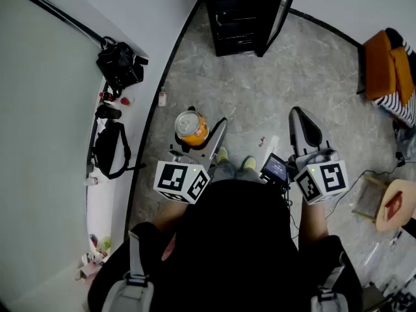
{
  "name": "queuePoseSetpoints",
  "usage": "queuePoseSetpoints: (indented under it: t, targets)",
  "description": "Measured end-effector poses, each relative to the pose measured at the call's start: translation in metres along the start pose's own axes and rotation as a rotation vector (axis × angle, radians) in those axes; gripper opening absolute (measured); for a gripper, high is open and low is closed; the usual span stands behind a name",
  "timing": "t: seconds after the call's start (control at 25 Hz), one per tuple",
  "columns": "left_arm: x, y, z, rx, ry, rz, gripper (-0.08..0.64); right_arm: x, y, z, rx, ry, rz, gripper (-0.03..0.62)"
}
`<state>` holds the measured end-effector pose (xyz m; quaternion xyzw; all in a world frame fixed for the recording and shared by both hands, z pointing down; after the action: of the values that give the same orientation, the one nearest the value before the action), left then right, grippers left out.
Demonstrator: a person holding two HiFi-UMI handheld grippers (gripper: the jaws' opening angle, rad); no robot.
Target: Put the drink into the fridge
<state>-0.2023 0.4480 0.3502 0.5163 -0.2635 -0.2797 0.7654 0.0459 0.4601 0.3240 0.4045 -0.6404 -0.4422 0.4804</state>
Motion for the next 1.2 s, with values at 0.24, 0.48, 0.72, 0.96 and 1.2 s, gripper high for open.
queuePoseSetpoints:
  t: [0.24,0.48,0.72,0.96,1.2]
  targets:
    - [0.006,0.003,0.011,0.029,-0.015,0.027,0.353,0.008,0.002,-0.001,0.021,0.015,-0.013,0.008]
    - [0.014,-0.001,0.006,0.062,-0.021,0.029,0.353,0.008,-0.006,-0.01,0.057,-0.016,-0.029,0.008]
    - [0.021,-0.012,0.006,0.099,-0.01,0.003,0.352,0.014,-0.007,-0.014,0.063,0.006,-0.039,0.008]
    - [0.021,-0.012,0.026,0.096,0.007,0.015,0.353,0.028,-0.006,0.002,0.045,0.013,-0.03,0.008]
    - [0.013,-0.016,0.05,0.085,0.031,0.0,0.353,0.044,-0.011,0.022,0.05,0.009,-0.038,0.008]
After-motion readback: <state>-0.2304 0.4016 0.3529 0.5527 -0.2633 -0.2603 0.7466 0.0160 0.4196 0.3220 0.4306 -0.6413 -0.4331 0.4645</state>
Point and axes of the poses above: the fingertips, and each gripper's own axes: x forward along the fingers, z to its left, y out of its underside, the point moved 6 cm from there along -x, backward along the fingers, and after that the axes turned 14 degrees about y, right-handed, at the moved point
